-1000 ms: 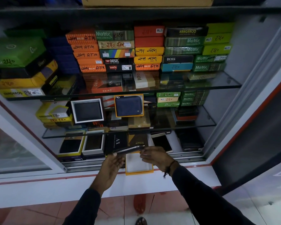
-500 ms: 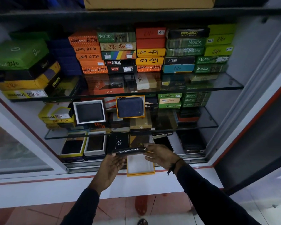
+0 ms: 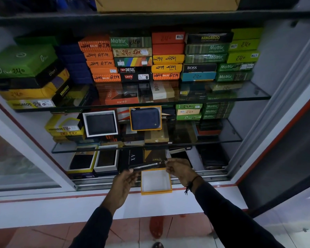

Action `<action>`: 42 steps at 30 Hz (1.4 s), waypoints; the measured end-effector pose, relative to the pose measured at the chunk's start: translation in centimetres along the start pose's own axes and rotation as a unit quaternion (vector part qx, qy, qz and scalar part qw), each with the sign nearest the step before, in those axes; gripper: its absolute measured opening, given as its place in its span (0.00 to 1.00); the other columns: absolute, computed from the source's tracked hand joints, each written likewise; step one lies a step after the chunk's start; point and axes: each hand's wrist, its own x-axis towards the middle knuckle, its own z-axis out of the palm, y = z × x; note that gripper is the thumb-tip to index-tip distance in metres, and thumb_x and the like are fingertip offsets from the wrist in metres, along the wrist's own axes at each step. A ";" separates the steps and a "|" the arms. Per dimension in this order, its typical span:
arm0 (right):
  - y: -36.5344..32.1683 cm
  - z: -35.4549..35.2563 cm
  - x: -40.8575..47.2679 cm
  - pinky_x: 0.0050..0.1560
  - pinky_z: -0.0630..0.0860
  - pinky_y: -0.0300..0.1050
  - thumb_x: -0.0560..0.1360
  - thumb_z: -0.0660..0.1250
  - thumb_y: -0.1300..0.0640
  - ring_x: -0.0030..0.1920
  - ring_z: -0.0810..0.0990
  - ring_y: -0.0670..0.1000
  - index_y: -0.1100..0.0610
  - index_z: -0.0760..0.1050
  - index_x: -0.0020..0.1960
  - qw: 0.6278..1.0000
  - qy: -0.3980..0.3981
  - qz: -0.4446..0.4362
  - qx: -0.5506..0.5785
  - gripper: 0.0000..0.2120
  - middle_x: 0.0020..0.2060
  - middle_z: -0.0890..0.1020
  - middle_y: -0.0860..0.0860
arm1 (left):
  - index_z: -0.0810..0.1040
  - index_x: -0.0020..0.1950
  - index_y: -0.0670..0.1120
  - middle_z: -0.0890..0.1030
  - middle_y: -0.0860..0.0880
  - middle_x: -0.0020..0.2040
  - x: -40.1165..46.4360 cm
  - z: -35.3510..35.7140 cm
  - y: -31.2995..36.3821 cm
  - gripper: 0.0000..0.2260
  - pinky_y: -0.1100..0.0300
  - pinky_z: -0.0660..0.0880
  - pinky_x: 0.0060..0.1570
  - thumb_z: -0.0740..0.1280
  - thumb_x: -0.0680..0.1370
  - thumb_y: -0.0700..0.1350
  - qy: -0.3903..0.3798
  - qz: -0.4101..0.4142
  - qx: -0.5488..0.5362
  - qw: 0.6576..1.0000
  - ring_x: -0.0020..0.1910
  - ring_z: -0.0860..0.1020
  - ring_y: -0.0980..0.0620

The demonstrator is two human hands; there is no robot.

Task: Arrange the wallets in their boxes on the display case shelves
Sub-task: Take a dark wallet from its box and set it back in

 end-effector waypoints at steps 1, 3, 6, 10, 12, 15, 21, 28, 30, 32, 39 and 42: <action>-0.1 0.0 -0.1 0.53 0.79 0.48 0.76 0.68 0.70 0.52 0.78 0.60 0.73 0.76 0.61 1.000 0.003 -0.010 -0.003 0.14 0.52 0.80 0.64 | 0.88 0.45 0.46 0.86 0.41 0.50 0.0 0.0 0.0 0.06 0.54 0.80 0.54 0.72 0.73 0.46 0.003 0.002 0.000 1.000 0.51 0.84 0.46; -0.4 -0.2 -0.2 0.56 0.79 0.55 0.76 0.68 0.69 0.53 0.79 0.61 0.72 0.76 0.62 1.000 0.004 -0.018 -0.017 0.15 0.56 0.80 0.67 | 0.88 0.46 0.45 0.86 0.40 0.50 0.0 0.0 -0.2 0.07 0.54 0.80 0.54 0.72 0.73 0.46 -0.001 -0.004 -0.004 1.000 0.52 0.84 0.45; -0.8 -0.1 -0.2 0.62 0.78 0.56 0.78 0.69 0.58 0.61 0.80 0.61 0.65 0.76 0.65 0.998 -0.021 0.034 -0.053 0.18 0.62 0.80 0.64 | 0.86 0.52 0.42 0.85 0.37 0.53 0.2 -0.2 -0.3 0.11 0.56 0.82 0.51 0.72 0.73 0.46 -0.010 -0.015 -0.011 1.000 0.53 0.84 0.43; -0.3 0.0 -0.1 0.63 0.77 0.52 0.81 0.64 0.53 0.66 0.78 0.60 0.60 0.78 0.62 0.989 -0.092 0.108 -0.053 0.15 0.63 0.80 0.61 | 0.85 0.55 0.40 0.84 0.36 0.55 0.4 0.0 -0.4 0.13 0.55 0.83 0.51 0.71 0.74 0.45 -0.007 -0.021 -0.031 0.999 0.53 0.84 0.41; 0.1 -0.1 0.0 0.61 0.78 0.51 0.81 0.63 0.55 0.63 0.80 0.60 0.60 0.79 0.59 0.988 -0.107 0.107 -0.023 0.12 0.61 0.81 0.61 | 0.83 0.57 0.40 0.83 0.35 0.56 0.4 -0.2 -0.4 0.14 0.54 0.83 0.51 0.71 0.75 0.45 -0.005 -0.021 -0.038 0.999 0.54 0.84 0.41; 0.3 -0.2 0.2 0.59 0.78 0.49 0.79 0.68 0.57 0.54 0.82 0.56 0.65 0.78 0.62 0.992 -0.091 0.082 -0.013 0.16 0.54 0.83 0.61 | 0.82 0.57 0.39 0.83 0.35 0.55 0.5 -0.4 -0.1 0.14 0.54 0.83 0.51 0.71 0.75 0.45 0.000 -0.023 -0.050 0.999 0.54 0.84 0.40; 0.0 -1.3 0.3 0.61 0.78 0.49 0.76 0.67 0.71 0.52 0.81 0.58 0.73 0.74 0.64 0.995 -0.091 0.015 0.049 0.17 0.56 0.80 0.66 | 0.82 0.54 0.40 0.85 0.38 0.51 0.4 -0.4 0.4 0.12 0.55 0.83 0.50 0.71 0.74 0.45 0.017 -0.018 -0.029 0.999 0.52 0.85 0.43; -1.5 1.0 -1.9 0.38 0.83 0.39 0.69 0.76 0.69 0.38 0.85 0.50 0.65 0.82 0.48 0.989 0.006 -0.133 -0.059 0.08 0.40 0.85 0.55 | 0.85 0.50 0.43 0.85 0.43 0.47 0.2 0.8 0.4 0.09 0.59 0.82 0.48 0.73 0.71 0.43 0.057 0.066 0.069 0.994 0.50 0.84 0.47; -1.0 4.3 -3.2 0.38 0.82 0.37 0.66 0.78 0.70 0.35 0.84 0.45 0.64 0.83 0.42 0.966 0.024 -0.221 -0.135 0.07 0.37 0.86 0.55 | 0.85 0.51 0.43 0.86 0.44 0.47 0.2 1.7 0.1 0.08 0.59 0.81 0.47 0.72 0.73 0.42 0.042 0.087 0.086 0.992 0.50 0.84 0.48; 0.4 7.9 -4.3 0.39 0.78 0.30 0.67 0.75 0.68 0.34 0.81 0.40 0.60 0.84 0.38 0.919 0.044 -0.295 -0.257 0.04 0.35 0.87 0.51 | 0.85 0.52 0.42 0.86 0.44 0.48 0.1 2.8 -0.5 0.08 0.58 0.81 0.45 0.69 0.76 0.41 0.011 0.090 0.101 0.991 0.48 0.84 0.48; 1.4 10.7 -4.2 0.41 0.72 0.28 0.72 0.71 0.61 0.41 0.83 0.45 0.54 0.84 0.42 0.833 0.057 -0.327 -0.442 0.04 0.40 0.87 0.49 | 0.88 0.43 0.49 0.87 0.47 0.42 -0.9 1.8 -0.9 0.19 0.61 0.82 0.38 0.60 0.82 0.36 0.046 0.062 0.114 0.991 0.42 0.86 0.51; 0.3 10.2 -4.2 0.46 0.75 0.32 0.70 0.73 0.59 0.42 0.85 0.47 0.54 0.85 0.42 0.832 0.034 -0.327 -0.447 0.02 0.39 0.88 0.49 | 0.88 0.44 0.47 0.87 0.45 0.44 -0.9 1.4 -0.6 0.13 0.60 0.82 0.42 0.64 0.79 0.38 0.042 0.059 0.105 0.992 0.44 0.85 0.50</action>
